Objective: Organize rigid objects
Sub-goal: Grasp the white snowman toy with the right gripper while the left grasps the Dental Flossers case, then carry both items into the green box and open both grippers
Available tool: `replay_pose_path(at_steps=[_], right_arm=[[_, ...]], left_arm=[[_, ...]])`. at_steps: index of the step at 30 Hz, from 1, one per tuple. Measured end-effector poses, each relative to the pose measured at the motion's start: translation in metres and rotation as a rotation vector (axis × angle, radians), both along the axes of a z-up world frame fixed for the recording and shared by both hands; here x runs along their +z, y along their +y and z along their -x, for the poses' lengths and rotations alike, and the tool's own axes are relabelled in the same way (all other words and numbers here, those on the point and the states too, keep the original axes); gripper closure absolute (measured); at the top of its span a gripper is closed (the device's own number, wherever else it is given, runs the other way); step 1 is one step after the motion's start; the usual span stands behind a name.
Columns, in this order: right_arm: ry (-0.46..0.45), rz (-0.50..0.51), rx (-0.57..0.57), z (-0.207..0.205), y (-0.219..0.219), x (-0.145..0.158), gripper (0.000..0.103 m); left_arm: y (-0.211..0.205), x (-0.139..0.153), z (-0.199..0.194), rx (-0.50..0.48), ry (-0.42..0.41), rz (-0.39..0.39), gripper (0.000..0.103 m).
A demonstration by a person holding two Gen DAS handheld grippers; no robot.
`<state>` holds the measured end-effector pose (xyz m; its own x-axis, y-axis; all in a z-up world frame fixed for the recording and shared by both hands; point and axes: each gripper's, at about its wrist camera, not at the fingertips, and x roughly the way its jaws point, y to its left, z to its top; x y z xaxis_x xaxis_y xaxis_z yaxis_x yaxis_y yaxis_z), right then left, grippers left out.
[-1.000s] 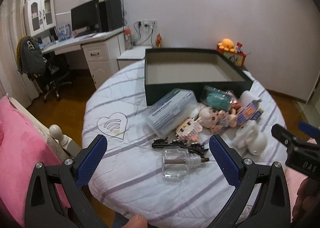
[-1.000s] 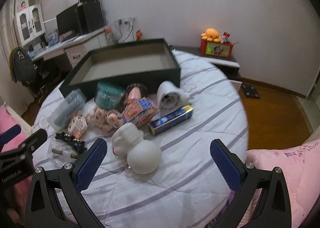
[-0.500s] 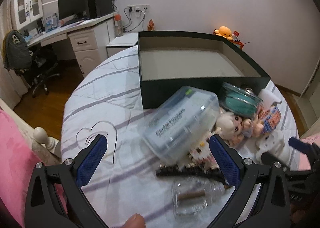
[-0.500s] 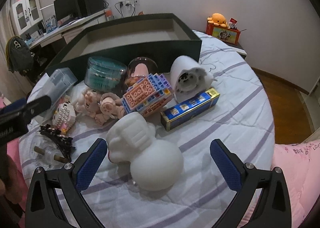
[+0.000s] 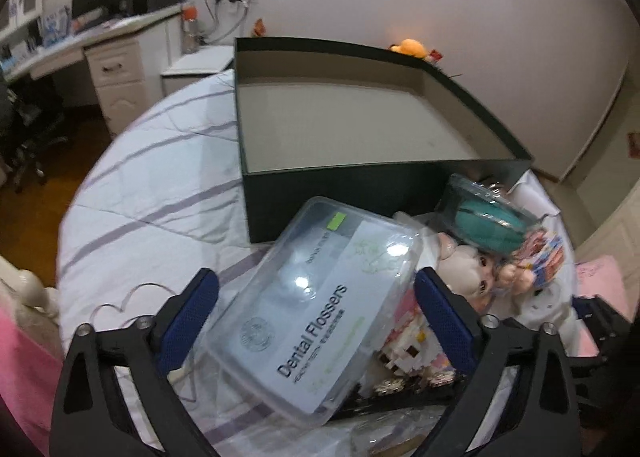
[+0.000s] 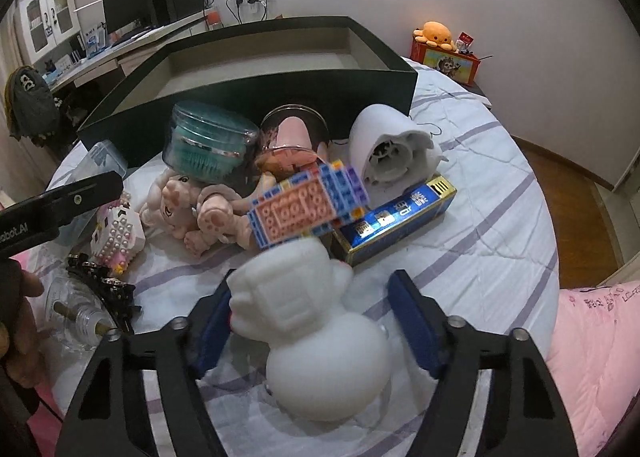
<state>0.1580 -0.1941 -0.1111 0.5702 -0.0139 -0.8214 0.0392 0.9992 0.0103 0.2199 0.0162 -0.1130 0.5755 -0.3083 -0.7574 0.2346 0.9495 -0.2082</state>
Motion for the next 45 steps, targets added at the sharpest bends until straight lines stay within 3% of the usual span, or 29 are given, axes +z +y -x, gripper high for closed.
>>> replay_pose_path(at_steps=[8,14,26,33,39,45], right_arm=[[-0.013,-0.026,0.01,0.001,-0.001,0.002,0.039],[-0.031,-0.086,0.023,0.007,-0.01,0.004,0.04],[-0.067,-0.19,0.076,0.02,-0.023,0.019,0.04],[-0.126,-0.274,0.131,0.018,-0.026,0.051,0.04],[-0.217,-0.269,0.205,-0.028,-0.019,0.097,0.04],[-0.234,-0.254,0.238,-0.099,-0.012,0.118,0.04]], left_arm=[[0.005,0.0,0.004,-0.021,-0.008,0.037,0.021],[0.011,0.002,0.019,0.008,-0.003,0.066,0.028],[0.008,0.019,0.048,0.092,-0.069,-0.02,0.031],[0.004,0.042,0.067,0.13,-0.127,-0.056,0.031],[-0.002,0.072,0.06,0.147,-0.182,-0.064,0.031],[-0.012,0.101,0.018,0.155,-0.232,-0.06,0.031]])
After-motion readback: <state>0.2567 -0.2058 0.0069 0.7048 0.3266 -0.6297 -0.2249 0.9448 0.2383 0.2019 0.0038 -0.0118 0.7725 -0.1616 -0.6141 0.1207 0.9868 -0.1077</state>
